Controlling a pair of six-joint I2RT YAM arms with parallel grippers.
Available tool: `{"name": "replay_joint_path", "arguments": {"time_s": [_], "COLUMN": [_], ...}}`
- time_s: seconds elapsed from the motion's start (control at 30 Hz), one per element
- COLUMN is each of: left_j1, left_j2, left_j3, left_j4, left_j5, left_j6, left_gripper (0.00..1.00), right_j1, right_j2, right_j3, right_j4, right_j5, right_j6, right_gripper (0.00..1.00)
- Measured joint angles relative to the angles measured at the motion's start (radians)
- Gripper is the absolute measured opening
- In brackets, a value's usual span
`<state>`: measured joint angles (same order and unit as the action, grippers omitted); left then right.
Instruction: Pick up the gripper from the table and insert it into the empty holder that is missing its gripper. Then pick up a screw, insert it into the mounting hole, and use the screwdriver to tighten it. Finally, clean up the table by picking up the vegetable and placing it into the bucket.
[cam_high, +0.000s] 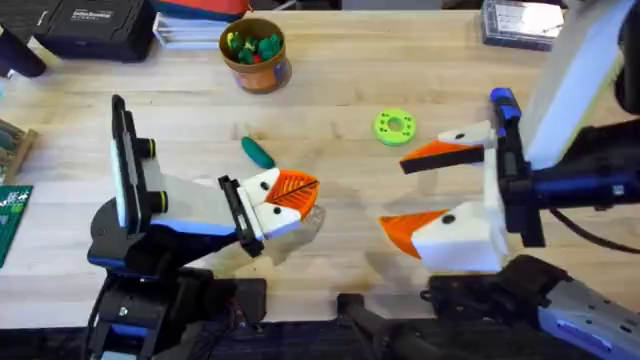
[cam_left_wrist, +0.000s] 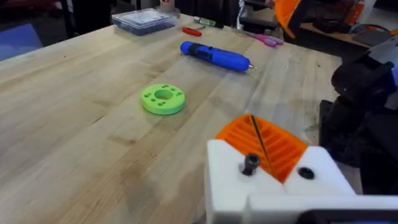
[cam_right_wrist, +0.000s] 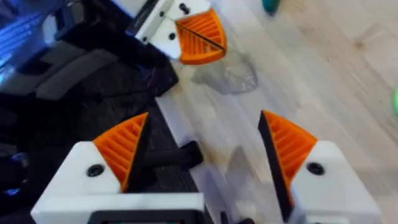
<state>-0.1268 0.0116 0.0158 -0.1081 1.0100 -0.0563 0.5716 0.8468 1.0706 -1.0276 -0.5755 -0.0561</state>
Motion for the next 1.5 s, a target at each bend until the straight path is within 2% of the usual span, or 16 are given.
{"name": "replay_joint_path", "arguments": {"time_s": [0.17,0.3,0.5,0.67,0.87,0.9,1.2,1.5], "left_j1": [0.0,0.0,0.0,0.0,0.0,0.0,0.0,0.0], "left_j2": [0.0,0.0,0.0,0.0,0.0,0.0,0.0,0.0], "left_j3": [0.0,0.0,0.0,0.0,0.0,0.0,0.0,0.0], "left_j4": [0.0,0.0,0.0,0.0,0.0,0.0,0.0,0.0], "left_j5": [0.0,0.0,0.0,0.0,0.0,0.0,0.0,0.0], "left_j6": [0.0,0.0,0.0,0.0,0.0,0.0,0.0,0.0], "left_gripper": [0.009,0.009,0.009,0.009,0.009,0.009,0.009,0.009], "right_j1": [-0.015,-0.115,-0.403,-0.645,-0.826,-0.874,-0.911,-0.94], "right_j2": [0.045,0.128,0.27,0.397,0.546,0.626,0.826,0.927], "right_j3": [0.0,0.0,0.0,0.028,0.108,0.151,0.228,0.239], "right_j4": [0.002,0.002,0.008,0.008,0.054,0.086,0.157,0.285], "right_j5": [0.118,0.211,0.35,0.444,0.538,0.555,0.565,0.568], "right_j6": [0.038,0.061,0.072,0.009,-0.122,-0.198,-0.443,-0.476], "right_gripper": [0.994,0.994,0.994,0.994,0.994,0.994,0.993,0.994]}}
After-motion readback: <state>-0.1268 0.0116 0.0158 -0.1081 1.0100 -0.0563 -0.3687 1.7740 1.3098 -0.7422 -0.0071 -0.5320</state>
